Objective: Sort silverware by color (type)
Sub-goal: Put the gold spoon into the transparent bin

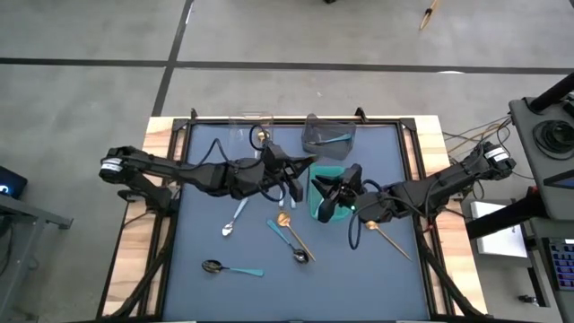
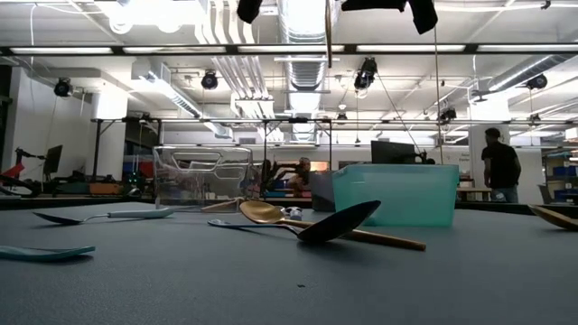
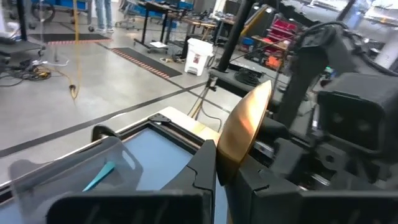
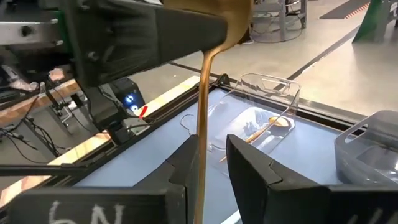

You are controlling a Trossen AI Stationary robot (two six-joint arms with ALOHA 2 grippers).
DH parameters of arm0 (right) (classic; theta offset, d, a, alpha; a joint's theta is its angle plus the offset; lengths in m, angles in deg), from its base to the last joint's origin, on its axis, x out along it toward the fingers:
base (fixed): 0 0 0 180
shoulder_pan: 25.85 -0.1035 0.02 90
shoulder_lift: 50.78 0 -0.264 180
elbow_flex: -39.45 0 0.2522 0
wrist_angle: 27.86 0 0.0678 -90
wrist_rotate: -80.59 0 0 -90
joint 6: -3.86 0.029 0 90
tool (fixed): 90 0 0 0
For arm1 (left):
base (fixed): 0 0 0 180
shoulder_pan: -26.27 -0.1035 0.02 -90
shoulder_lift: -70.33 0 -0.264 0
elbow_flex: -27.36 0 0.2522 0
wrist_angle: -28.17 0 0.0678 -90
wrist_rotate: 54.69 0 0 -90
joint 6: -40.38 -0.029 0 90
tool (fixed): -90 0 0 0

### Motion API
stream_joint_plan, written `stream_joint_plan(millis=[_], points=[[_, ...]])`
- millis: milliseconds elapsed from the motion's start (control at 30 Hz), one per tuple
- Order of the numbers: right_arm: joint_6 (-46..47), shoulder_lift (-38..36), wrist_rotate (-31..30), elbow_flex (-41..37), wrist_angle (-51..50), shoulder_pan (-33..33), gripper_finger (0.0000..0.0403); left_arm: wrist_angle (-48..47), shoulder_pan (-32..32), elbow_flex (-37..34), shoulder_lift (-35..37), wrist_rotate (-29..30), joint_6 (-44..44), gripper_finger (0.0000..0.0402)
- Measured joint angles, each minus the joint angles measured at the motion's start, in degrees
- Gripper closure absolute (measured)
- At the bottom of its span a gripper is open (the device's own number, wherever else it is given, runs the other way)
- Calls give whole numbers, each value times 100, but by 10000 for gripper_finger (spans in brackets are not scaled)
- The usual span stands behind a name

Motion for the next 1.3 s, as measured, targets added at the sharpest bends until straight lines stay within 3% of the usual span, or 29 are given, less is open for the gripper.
stream_joint_plan(millis=[333,467,767,967,1300], points=[[33,-2,38,230,-257,182,330,-1337,-579,0,647,-45,105,401],[27,0,136,568,-804,338,333,-2024,-1021,0,1024,-394,115,401],[-30,0,1092,1194,-1659,1044,345,-3323,-2588,-1,1531,-1950,-74,401],[-44,0,1624,1346,-1739,1484,346,-3329,-3634,-7,1590,-2977,-479,401],[-20,2,1911,1475,-1790,1955,344,-3302,-5208,-13,1225,-5058,-593,402]])
